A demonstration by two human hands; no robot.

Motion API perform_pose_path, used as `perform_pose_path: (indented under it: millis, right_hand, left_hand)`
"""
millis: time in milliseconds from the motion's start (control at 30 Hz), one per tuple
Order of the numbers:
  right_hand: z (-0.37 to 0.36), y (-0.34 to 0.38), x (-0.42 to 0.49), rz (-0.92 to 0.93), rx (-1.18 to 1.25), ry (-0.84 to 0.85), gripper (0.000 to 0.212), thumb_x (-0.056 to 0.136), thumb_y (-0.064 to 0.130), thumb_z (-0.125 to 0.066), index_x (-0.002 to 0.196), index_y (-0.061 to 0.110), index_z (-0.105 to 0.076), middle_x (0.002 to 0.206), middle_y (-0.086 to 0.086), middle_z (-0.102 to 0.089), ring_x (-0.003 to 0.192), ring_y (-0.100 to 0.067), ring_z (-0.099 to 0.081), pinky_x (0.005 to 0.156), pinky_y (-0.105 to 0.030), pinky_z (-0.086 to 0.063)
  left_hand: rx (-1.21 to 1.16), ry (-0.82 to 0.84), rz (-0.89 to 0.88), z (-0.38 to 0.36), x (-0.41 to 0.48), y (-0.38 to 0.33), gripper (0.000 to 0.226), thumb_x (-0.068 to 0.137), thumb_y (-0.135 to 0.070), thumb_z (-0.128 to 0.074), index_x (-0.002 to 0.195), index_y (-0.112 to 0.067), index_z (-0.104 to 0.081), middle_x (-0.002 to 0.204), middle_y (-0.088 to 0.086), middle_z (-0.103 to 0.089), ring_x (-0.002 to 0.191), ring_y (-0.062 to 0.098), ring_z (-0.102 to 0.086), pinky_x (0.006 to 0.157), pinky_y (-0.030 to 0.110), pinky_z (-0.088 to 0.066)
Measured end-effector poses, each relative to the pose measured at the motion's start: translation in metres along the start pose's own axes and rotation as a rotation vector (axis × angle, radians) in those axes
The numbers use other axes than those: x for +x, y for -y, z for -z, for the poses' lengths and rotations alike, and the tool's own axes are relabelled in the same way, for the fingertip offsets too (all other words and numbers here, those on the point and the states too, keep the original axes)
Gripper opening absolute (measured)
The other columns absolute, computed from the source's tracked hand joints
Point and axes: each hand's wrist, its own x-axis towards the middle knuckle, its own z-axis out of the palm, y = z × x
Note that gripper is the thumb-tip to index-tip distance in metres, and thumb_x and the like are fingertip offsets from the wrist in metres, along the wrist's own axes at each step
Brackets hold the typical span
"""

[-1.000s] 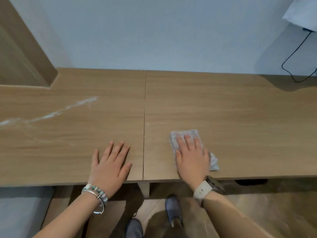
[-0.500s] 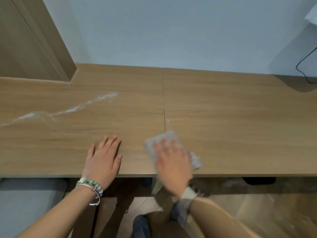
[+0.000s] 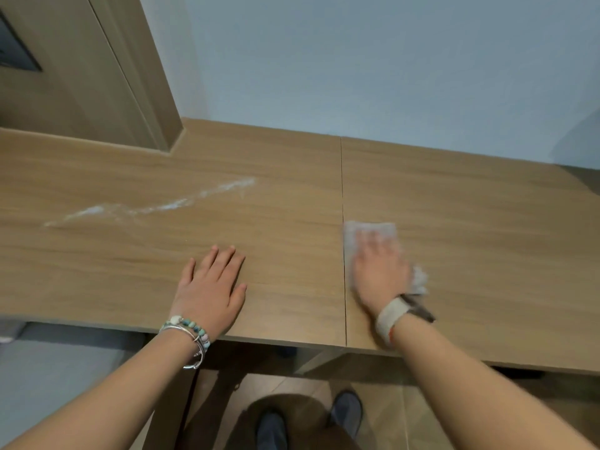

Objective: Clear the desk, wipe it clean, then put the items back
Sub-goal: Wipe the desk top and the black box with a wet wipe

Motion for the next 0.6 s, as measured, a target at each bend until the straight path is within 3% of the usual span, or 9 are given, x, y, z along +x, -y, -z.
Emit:
perform_pose_path:
  millis: [100,167,200,267,333,400,467,533,600]
  right_hand:
    - [-0.015,0.048,-0.055,0.587,-0.021,0.130,0.061,0.089,0.041,-0.007,0.147,0.032,-0.024,0.156,0.003,-0.021,0.144,-0.022,-0.016,0.115,-0.052,-0.015]
    - [-0.004,0.035,-0.059,0.681,-0.047,0.160,0.058,0.090,0.040,-0.013,0.146,0.034,-0.027,0.155,0.008,-0.023,0.143,-0.016,-0.018,0.113,-0.050,-0.015]
    - [0.000,0.017,-0.046,0.611,-0.089,0.070,0.055,0.091,0.038,-0.018,0.145,0.034,-0.031,0.153,0.007,-0.029,0.141,-0.018,-0.026,0.110,-0.051,-0.027]
    - [0.007,-0.028,-0.009,0.215,-0.128,0.010,0.050,0.096,0.036,-0.023,0.146,0.034,-0.026,0.154,0.004,-0.028,0.139,-0.022,-0.030,0.106,-0.050,-0.036]
    - [0.019,-0.061,0.022,-0.228,0.030,0.020,0.050,0.099,0.037,-0.023,0.149,0.033,-0.018,0.157,0.004,-0.017,0.143,-0.023,-0.018,0.111,-0.050,-0.025]
    - [0.022,-0.051,0.031,-0.379,0.101,0.011,0.050,0.100,0.037,-0.020,0.149,0.034,-0.014,0.159,0.005,-0.011,0.145,-0.023,-0.010,0.112,-0.050,-0.018]
    - [0.010,-0.009,0.022,-0.139,0.032,-0.020,0.049,0.099,0.033,-0.017,0.148,0.031,-0.022,0.156,-0.001,-0.022,0.142,-0.027,-0.023,0.107,-0.050,-0.029]
    - [-0.003,0.045,-0.015,0.304,-0.034,-0.049,0.051,0.091,0.032,-0.025,0.138,0.029,-0.044,0.143,-0.003,-0.046,0.127,-0.030,-0.048,0.093,-0.051,-0.046]
    - [-0.017,0.067,-0.045,0.638,-0.074,0.033,0.053,0.090,0.037,-0.023,0.139,0.033,-0.040,0.146,0.003,-0.041,0.135,-0.024,-0.039,0.103,-0.051,-0.035]
  left_hand:
    - [0.028,0.031,-0.024,-0.001,0.003,0.002,0.086,0.072,-0.052,0.012,0.149,-0.026,-0.014,0.156,-0.009,-0.008,0.145,0.013,-0.002,0.116,0.041,-0.004]
    - [0.045,0.042,-0.047,-0.001,0.004,0.006,0.083,0.074,-0.051,0.011,0.149,-0.026,-0.015,0.156,-0.010,-0.009,0.145,0.012,-0.004,0.115,0.040,-0.005]
    - [0.062,0.029,-0.054,0.000,0.004,0.008,0.078,0.079,-0.049,0.005,0.148,-0.024,-0.022,0.155,-0.008,-0.017,0.144,0.013,-0.011,0.115,0.041,-0.011]
    - [0.080,0.017,-0.055,0.000,0.003,0.010,0.067,0.086,-0.044,-0.011,0.141,-0.019,-0.039,0.148,-0.003,-0.036,0.139,0.017,-0.029,0.110,0.045,-0.024]
    - [0.085,0.019,-0.057,-0.002,0.003,0.010,0.060,0.088,-0.039,-0.020,0.137,-0.017,-0.047,0.143,-0.001,-0.044,0.134,0.020,-0.038,0.106,0.047,-0.030]
    - [0.090,-0.002,-0.059,-0.002,0.003,0.010,0.057,0.087,-0.037,-0.025,0.133,-0.017,-0.052,0.139,0.000,-0.050,0.130,0.021,-0.044,0.102,0.048,-0.034]
    - [0.086,-0.015,-0.062,-0.001,0.005,0.011,0.057,0.087,-0.037,-0.026,0.132,-0.017,-0.053,0.137,0.000,-0.051,0.129,0.021,-0.046,0.102,0.048,-0.035]
    - [0.072,-0.009,-0.055,-0.001,0.006,0.012,0.059,0.087,-0.038,-0.023,0.135,-0.017,-0.050,0.140,-0.001,-0.049,0.132,0.021,-0.042,0.104,0.048,-0.032]
    - [0.074,-0.006,-0.053,-0.002,0.007,0.011,0.060,0.087,-0.038,-0.021,0.137,-0.017,-0.047,0.142,-0.001,-0.045,0.134,0.019,-0.039,0.106,0.047,-0.029]
